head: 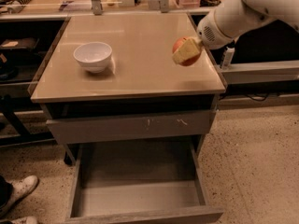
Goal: Place apple into middle drawer
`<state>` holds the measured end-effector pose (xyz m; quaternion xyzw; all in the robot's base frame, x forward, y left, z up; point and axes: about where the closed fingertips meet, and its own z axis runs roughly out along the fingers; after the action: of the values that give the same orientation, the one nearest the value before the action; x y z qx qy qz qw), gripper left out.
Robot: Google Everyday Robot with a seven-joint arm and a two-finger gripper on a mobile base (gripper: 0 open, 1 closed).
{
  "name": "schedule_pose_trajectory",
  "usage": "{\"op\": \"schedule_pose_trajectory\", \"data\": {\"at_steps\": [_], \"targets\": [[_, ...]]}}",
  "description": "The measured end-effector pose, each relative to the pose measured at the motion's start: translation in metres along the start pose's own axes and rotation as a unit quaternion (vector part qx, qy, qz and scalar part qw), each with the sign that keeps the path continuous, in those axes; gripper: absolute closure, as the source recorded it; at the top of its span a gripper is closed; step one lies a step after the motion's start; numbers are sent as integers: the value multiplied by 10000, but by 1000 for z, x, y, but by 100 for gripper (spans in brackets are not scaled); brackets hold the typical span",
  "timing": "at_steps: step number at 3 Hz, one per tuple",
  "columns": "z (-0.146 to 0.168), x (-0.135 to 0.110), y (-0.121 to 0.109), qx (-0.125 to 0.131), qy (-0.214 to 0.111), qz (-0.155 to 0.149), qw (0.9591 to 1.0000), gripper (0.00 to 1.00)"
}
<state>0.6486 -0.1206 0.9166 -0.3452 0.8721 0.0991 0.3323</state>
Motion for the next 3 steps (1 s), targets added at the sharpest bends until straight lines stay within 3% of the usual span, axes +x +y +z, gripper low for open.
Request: {"op": "schedule_pose_trajectory", "data": {"at_steps": [1,2,3], "targets": [[-35,47,37,143,244,418,9987,100],[-21,80,49,50,577,455,9973,100],[-26,81,55,102,569,442,9973,100]]}}
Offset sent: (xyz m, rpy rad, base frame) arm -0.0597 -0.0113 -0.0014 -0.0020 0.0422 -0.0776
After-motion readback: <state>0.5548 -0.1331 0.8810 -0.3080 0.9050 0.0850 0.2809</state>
